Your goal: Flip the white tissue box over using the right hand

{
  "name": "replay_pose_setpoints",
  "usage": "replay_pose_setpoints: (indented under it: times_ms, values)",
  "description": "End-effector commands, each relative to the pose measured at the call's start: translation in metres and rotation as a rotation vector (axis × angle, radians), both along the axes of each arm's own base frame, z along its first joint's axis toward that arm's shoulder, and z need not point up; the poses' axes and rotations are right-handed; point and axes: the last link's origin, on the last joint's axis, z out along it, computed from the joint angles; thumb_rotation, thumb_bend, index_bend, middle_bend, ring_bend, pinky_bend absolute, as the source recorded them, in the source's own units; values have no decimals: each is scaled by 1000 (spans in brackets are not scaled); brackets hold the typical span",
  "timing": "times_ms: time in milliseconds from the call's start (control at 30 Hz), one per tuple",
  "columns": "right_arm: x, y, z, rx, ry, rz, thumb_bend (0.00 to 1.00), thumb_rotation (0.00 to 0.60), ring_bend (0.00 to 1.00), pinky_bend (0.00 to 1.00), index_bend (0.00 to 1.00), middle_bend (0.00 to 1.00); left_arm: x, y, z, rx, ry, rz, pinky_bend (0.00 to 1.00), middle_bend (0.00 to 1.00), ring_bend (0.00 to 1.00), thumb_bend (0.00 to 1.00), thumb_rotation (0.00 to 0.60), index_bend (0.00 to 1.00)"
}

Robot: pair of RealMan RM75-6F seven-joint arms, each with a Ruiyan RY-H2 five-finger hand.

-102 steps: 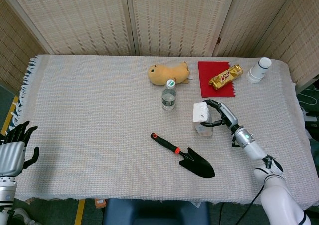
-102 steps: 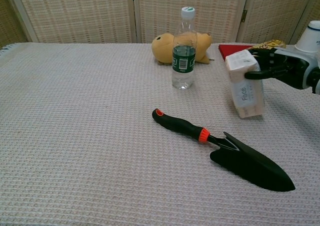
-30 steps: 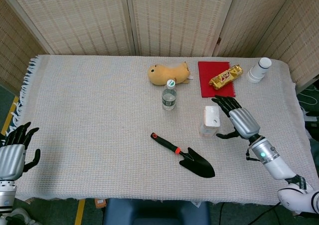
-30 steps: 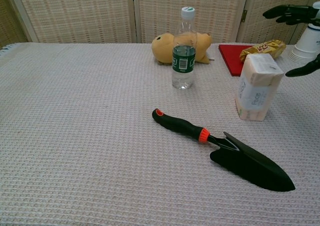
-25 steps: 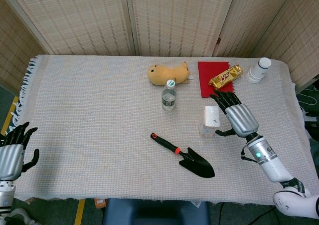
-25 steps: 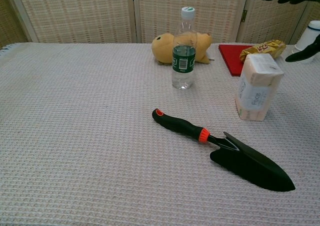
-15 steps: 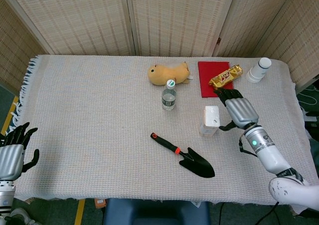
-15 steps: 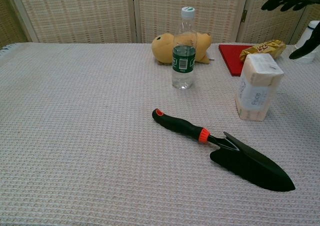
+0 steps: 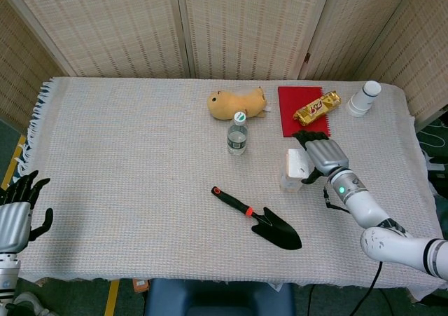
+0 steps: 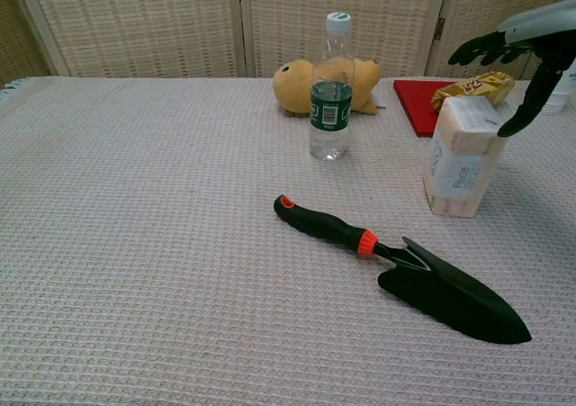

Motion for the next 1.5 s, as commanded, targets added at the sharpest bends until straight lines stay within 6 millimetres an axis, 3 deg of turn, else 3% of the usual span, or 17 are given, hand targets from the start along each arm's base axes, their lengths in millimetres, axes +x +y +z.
replay_pose_setpoints:
  times_ms: [33, 233, 700, 933, 1333, 1500]
  values:
    - [0, -2, -5, 12, 5, -4, 0, 600, 1, 0, 0, 10, 0, 0, -1, -3, 1, 0, 93, 0, 0, 482, 600, 156]
    - [-2, -4, -11, 14, 18, -11, 0, 600, 71, 0, 48, 148, -1, 0, 0, 0, -1, 4, 93, 0, 0, 482, 600, 156]
    - [-6, -6, -18, 12, 33, -23, 0, 600, 101, 0, 118, 167, -2, 1, 1, -2, -8, 5, 93, 0, 0, 480, 600, 156]
    - [-4, -7, -20, 5, 26, -11, 0, 600, 173, 0, 238, 230, -2, 1, 1, -3, -8, 7, 93, 0, 0, 480, 600, 156]
    - [-6, -7, -19, -12, 30, -6, 1, 600, 246, 0, 338, 312, -2, 2, 1, -2, -9, 4, 93, 0, 0, 481, 600, 156]
    - [-6, -9, -18, -34, 20, 9, 81, 600, 305, 0, 422, 370, -2, 1, 1, -4, -8, 7, 93, 0, 0, 482, 600, 156]
